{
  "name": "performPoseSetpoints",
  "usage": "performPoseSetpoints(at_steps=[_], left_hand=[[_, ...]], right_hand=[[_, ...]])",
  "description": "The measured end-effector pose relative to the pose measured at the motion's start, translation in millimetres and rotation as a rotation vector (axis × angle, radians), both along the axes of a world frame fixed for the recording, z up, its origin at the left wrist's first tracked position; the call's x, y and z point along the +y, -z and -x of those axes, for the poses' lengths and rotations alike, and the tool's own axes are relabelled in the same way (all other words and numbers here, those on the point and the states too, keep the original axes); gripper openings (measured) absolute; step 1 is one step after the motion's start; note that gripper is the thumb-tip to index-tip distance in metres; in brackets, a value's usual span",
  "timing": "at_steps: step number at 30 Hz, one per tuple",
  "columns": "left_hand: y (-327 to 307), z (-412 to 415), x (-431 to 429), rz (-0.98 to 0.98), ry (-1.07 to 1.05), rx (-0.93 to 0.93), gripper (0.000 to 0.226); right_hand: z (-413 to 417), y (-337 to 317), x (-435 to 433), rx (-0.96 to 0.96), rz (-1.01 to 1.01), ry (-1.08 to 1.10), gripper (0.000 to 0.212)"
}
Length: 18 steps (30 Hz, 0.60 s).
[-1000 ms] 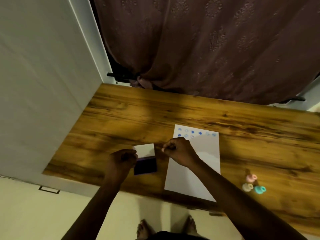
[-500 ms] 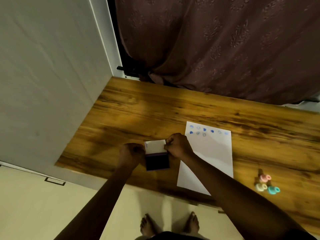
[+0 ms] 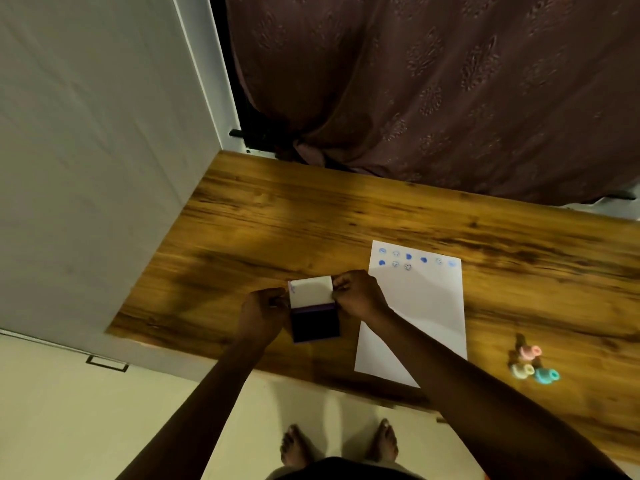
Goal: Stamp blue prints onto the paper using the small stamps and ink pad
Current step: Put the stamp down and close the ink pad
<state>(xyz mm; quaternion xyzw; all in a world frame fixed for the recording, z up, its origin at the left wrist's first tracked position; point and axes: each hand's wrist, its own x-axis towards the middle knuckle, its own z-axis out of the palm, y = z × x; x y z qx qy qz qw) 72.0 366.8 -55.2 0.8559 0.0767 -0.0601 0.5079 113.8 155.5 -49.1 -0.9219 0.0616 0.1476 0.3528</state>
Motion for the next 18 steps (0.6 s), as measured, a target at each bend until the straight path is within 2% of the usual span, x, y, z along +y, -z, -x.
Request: performPoseSetpoints(at_steps=[6, 11, 18], left_hand=[[-2, 4, 0, -0.041, 0.043, 0.015, 0.036], [-4, 14, 3, 0.007, 0.019, 0.042, 0.041], [0, 37, 3, 0.065, -0.059, 0.078, 0.035]], right_hand=[[10, -5, -3, -0.063, -0.079, 0.031, 0.016], [24, -15, -5, -0.114, -0.089, 0.003, 0.039], [49, -23, -6, -0.155, -0.05, 0.023, 0.043]])
